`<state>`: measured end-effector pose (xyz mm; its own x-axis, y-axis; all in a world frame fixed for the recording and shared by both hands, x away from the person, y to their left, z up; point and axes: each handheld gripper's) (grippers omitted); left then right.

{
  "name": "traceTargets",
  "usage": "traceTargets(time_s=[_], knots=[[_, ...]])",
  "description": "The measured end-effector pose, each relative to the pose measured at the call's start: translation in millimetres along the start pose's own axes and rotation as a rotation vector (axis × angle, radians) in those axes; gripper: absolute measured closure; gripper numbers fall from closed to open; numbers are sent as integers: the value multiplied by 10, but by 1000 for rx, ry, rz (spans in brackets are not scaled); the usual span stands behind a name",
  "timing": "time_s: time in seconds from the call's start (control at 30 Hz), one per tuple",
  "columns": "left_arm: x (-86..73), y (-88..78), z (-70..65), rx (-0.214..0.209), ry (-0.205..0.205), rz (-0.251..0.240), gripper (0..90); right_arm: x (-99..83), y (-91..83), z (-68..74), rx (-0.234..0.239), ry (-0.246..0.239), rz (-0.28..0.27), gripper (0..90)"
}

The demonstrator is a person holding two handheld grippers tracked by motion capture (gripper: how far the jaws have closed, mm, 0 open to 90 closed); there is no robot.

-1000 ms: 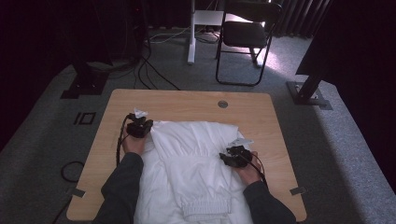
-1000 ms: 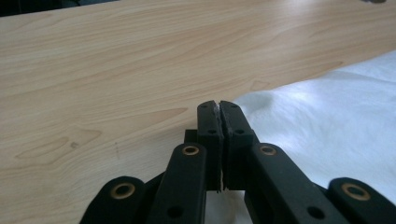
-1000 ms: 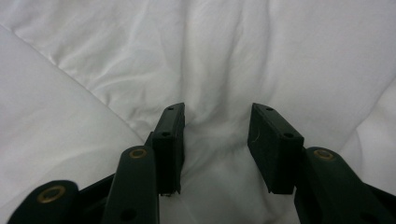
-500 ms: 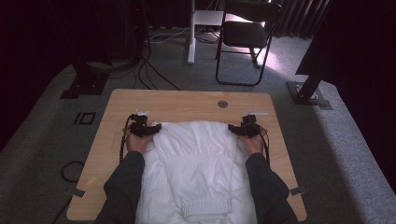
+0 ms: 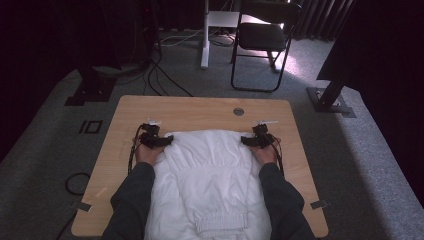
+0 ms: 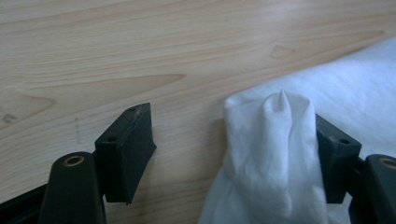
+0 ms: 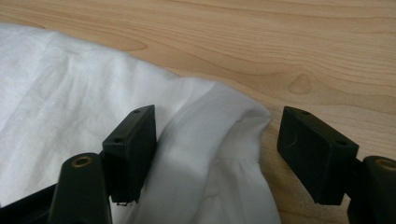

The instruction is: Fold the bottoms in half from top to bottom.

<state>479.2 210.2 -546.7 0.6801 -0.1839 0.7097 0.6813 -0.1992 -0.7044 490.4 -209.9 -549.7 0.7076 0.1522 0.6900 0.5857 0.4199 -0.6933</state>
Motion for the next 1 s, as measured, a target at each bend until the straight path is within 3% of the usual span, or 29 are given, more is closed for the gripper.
traceTargets(time_s=[0.03, 0.1, 0.2, 0.23, 0.3, 0.4, 0.63, 0.73, 0.77, 0.83, 0.93, 1.0], knots=[[0, -4, -4, -8, -2, 1, 287, -2, 0, 1, 0, 0, -1, 279], [5, -18, -16, -21, 2, 9, 331, -11, -9, 20, 15, -9, -3, 389], [10, -37, -42, -64, 13, 22, 512, -10, -32, 78, 65, -23, 27, 612], [10, -39, -49, -87, 16, 27, 623, -3, -35, 81, 77, -17, 37, 667], [9, -40, -54, -116, 7, 37, 739, 12, -39, 67, 108, 19, 57, 772], [18, -86, 1, -137, -29, 14, 865, 27, -67, 66, 111, 20, 58, 815], [188, -359, 15, -155, -60, -133, 876, 204, -321, 66, 112, -17, -49, 821], [231, -398, 13, -161, -61, -145, 876, 258, -388, 70, 111, -32, -75, 821], [379, -517, -14, -171, -54, -190, 876, 314, -474, 70, 108, -42, -116, 821], [479, -609, -25, -177, -48, -221, 876, 378, -590, 65, 111, -43, -177, 820], [579, -740, -14, -191, -56, -269, 876, 470, -769, 63, 139, -52, -253, 819], [587, -808, 3, -206, -60, -281, 876, 500, -851, 75, 175, -78, -265, 818]])
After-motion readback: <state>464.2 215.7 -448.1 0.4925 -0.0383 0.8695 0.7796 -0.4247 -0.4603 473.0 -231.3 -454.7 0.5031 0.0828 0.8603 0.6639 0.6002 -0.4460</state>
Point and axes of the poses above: each handheld gripper's, and its own axes: y roughly forward along the jaws, x roughly out of its top, z roughly to its left, and after that the axes turned 6 degrees about x, right-handed
